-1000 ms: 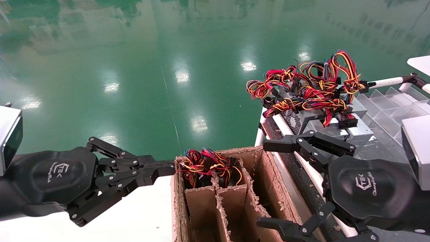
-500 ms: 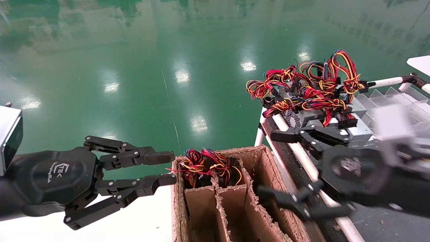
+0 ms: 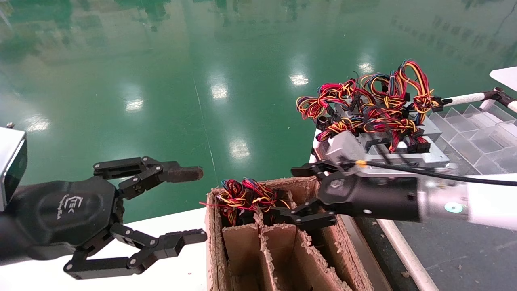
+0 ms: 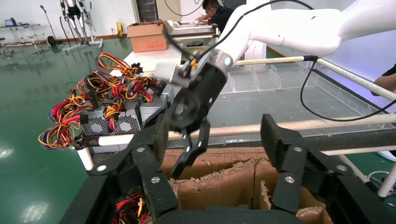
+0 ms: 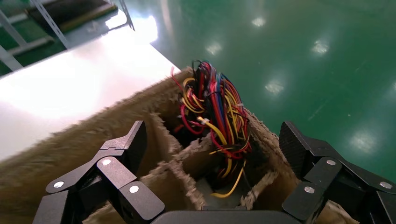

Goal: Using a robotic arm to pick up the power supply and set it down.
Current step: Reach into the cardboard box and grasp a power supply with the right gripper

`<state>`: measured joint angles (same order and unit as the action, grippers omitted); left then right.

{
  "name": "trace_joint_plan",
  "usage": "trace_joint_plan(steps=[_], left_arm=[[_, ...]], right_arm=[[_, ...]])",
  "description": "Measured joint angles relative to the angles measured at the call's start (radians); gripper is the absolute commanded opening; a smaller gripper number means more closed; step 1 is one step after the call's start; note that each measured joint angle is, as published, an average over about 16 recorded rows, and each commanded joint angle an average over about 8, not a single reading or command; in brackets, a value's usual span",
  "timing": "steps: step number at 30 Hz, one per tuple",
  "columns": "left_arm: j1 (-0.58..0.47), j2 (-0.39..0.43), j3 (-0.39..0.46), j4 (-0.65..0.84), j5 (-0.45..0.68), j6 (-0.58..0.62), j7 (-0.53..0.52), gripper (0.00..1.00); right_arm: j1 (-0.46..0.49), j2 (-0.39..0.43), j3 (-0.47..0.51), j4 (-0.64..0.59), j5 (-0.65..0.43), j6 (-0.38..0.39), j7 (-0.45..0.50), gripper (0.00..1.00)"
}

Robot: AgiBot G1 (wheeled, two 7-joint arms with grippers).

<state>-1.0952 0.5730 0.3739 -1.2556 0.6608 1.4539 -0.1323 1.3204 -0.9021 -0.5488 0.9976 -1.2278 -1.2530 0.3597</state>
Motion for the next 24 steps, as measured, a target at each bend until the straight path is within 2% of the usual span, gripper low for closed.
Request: trace_joint_plan(steps=[1, 2, 3, 12, 24], left_arm=[[0.000, 0.000, 0.000, 0.000, 0.000, 0.000, 0.000, 1.00], [0.000, 0.000, 0.000, 0.000, 0.000, 0.000, 0.000, 1.00], [0.000, 0.000, 0.000, 0.000, 0.000, 0.000, 0.000, 1.00], [0.000, 0.000, 0.000, 0.000, 0.000, 0.000, 0.000, 1.00], [0.000, 0.000, 0.000, 0.000, 0.000, 0.000, 0.000, 1.00]], right_arm=[[0.008, -0.016, -0.007, -0.018, -0.012, 0.005, -0.009, 0.07], [0.015, -0.032, -0.013, -0.035, -0.023, 0.011, -0.019, 0.01], [0.020, -0.047, -0.019, -0.052, -0.034, 0.017, -0.029, 0.00], [0.049, -0.137, -0.042, -0.161, -0.083, 0.062, -0.108, 0.00], [0.052, -0.164, -0.032, -0.217, -0.068, 0.067, -0.159, 0.00]])
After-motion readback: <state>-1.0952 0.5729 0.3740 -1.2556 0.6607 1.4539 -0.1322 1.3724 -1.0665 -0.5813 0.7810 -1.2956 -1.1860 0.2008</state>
